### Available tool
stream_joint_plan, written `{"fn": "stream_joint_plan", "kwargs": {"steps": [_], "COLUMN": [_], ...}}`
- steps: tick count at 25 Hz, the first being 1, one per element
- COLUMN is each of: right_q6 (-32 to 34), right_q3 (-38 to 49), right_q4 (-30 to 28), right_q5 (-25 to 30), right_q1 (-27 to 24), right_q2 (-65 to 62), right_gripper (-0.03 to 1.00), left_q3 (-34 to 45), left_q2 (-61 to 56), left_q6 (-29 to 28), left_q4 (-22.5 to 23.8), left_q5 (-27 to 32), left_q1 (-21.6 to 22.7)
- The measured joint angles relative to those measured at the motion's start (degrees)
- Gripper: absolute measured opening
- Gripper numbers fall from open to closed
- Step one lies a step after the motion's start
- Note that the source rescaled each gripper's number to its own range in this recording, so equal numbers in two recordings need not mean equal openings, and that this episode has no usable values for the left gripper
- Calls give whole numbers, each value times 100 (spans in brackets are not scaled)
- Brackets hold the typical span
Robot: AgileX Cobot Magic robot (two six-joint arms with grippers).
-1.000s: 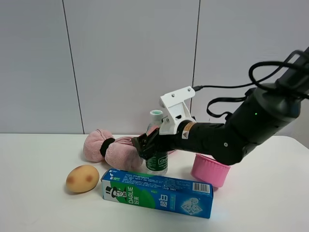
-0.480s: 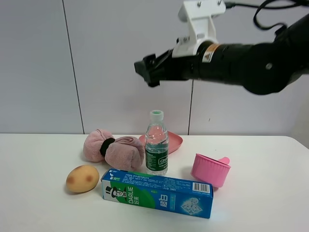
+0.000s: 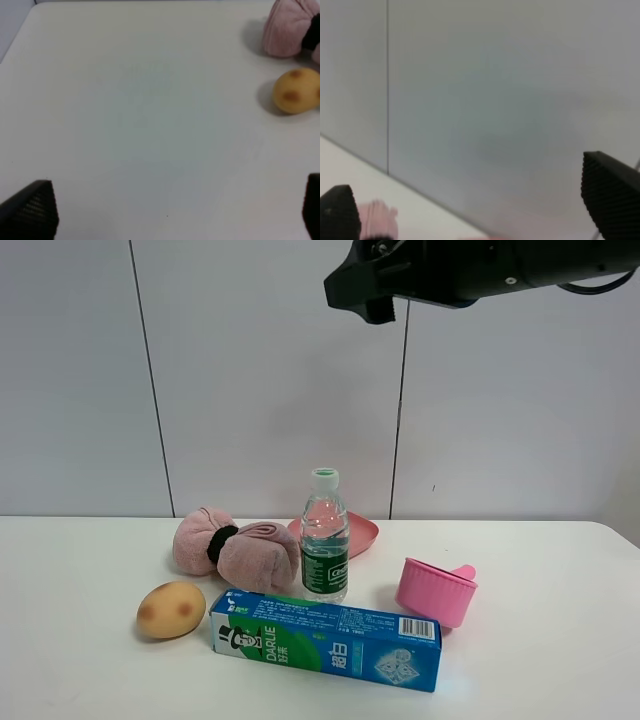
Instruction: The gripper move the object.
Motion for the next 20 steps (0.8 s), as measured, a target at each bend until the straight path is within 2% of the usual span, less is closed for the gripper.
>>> {"fn": "stream_joint_plan", "kwargs": {"steps": [12,20], "right_q6": [5,10], "right_q3": [0,0], "right_q4": [94,234], "right_q5": [3730,5742], "right_q1": [0,0], "right_q2": [-1375,-1786], "right_gripper": [74,74], "left_q3": [0,0], "left_q2": [0,0], "left_q6": [0,0], "left_q4": [0,0], "left_q5": [0,0], "left_q1": [0,0]}}
